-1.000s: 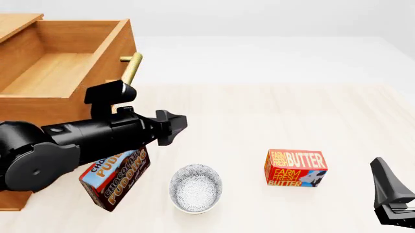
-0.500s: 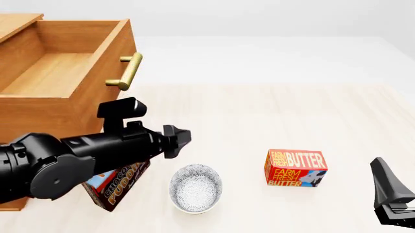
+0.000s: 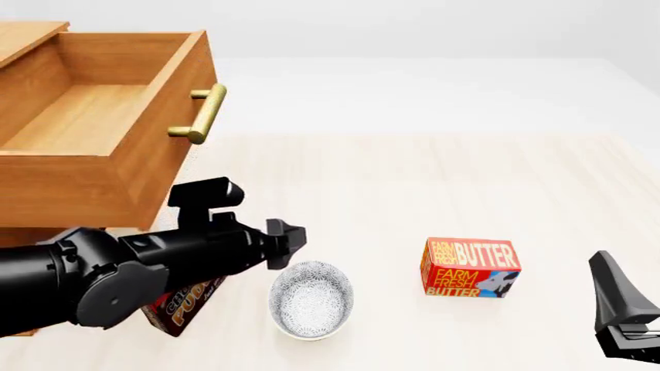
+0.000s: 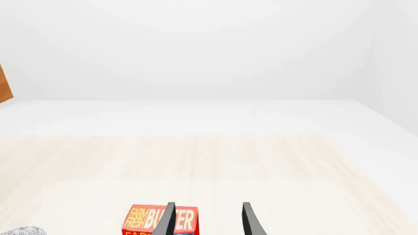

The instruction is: Put the bowl in the top drawer of the cabinet.

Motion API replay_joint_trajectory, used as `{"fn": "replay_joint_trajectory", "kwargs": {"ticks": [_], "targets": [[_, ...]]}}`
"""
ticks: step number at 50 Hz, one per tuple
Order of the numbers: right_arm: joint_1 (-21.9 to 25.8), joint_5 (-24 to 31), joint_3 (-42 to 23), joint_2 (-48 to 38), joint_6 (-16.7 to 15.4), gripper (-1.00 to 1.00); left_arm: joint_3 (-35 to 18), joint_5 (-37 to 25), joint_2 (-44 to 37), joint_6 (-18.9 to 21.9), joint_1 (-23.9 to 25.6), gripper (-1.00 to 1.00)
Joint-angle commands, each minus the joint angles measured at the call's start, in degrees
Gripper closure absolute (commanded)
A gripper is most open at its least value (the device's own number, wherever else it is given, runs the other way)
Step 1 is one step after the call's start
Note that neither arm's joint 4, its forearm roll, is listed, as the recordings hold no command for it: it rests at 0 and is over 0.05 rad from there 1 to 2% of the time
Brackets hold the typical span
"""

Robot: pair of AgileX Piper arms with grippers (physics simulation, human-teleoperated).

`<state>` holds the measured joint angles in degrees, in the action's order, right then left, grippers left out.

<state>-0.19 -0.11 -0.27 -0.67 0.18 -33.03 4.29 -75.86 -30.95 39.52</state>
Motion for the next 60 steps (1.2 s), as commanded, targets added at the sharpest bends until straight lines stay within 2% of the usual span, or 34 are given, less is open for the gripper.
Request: {"fn": "replay_joint_trajectory", "kwargs": {"ticks": [1,27,60], "targets": [[0.0,0.0,0.0,0.1,-0.1,-1.0,0.6,1.1,-0.9,-1.1,0.1,-1.0],[0.0,0.0,0.0,0.1,0.0,-1.0,-0.3,3.1,-5.7,-1.4,-0.8,-1.0],[0.0,0.0,0.0,0.1,0.0,-1.0,2.0,9.1,-14.2,-3.8,0.1,-1.0]]}}
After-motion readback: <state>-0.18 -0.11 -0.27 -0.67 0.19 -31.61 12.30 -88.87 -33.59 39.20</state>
